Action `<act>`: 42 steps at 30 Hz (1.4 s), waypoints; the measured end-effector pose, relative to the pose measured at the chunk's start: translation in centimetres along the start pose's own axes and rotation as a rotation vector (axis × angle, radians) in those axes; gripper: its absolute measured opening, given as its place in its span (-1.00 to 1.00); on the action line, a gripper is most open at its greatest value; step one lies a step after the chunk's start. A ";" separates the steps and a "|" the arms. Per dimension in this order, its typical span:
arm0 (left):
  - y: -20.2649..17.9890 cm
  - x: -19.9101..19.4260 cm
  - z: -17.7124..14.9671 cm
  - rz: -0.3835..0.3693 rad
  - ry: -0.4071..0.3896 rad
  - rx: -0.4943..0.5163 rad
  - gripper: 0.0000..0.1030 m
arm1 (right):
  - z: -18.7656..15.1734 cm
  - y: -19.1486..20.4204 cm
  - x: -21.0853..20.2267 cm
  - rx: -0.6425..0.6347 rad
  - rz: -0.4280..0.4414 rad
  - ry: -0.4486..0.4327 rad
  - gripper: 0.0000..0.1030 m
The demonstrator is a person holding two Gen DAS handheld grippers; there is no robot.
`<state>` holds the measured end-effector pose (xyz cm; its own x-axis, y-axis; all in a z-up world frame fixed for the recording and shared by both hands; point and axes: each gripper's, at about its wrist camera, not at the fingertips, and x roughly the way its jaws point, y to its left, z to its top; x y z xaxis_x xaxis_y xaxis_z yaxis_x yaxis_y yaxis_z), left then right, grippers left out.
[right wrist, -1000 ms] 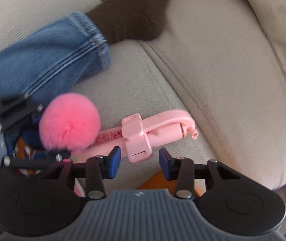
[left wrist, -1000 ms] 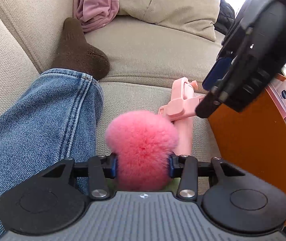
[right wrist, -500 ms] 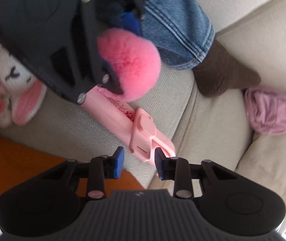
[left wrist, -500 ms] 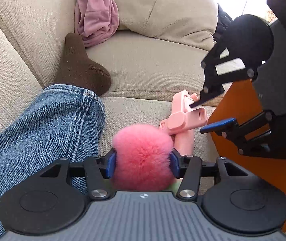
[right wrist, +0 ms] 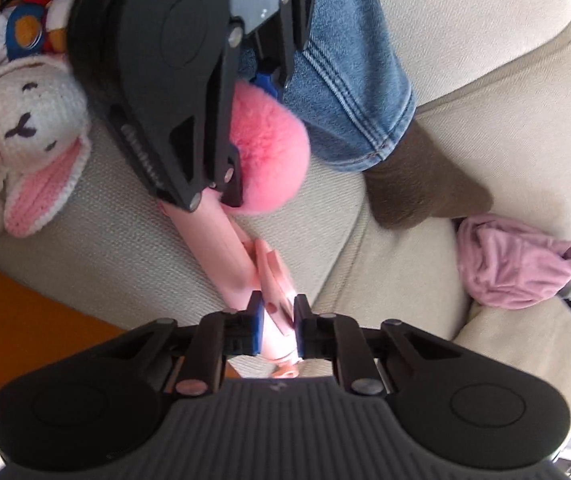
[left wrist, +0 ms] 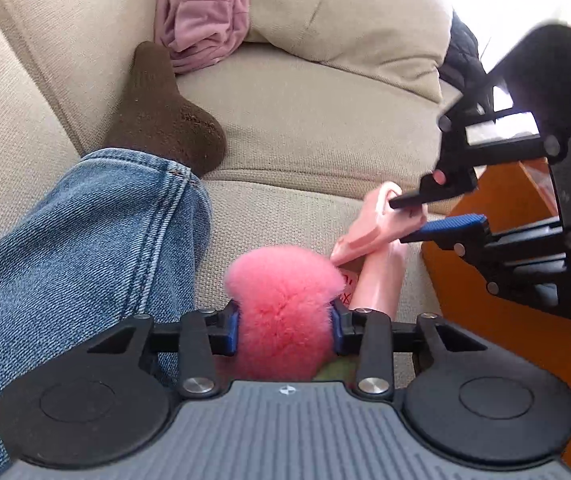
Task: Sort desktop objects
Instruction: 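Grasp the pink selfie stick with the right gripper and lift it, then carry the selfie stick over the shoebox and lower it in with the right gripper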
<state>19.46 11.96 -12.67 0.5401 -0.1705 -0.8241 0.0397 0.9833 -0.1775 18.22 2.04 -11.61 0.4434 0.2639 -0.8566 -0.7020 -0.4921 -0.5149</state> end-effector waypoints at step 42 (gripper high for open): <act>-2.2 0.8 -1.7 0.094 0.071 0.113 0.04 | -10.1 6.3 -18.5 0.467 -0.055 0.123 -0.89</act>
<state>18.36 9.59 -13.84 0.4853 -0.0770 -0.8709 0.0880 0.9954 -0.0390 11.23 -14.35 1.33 0.5300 0.1648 -0.8318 -0.8381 -0.0478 -0.5435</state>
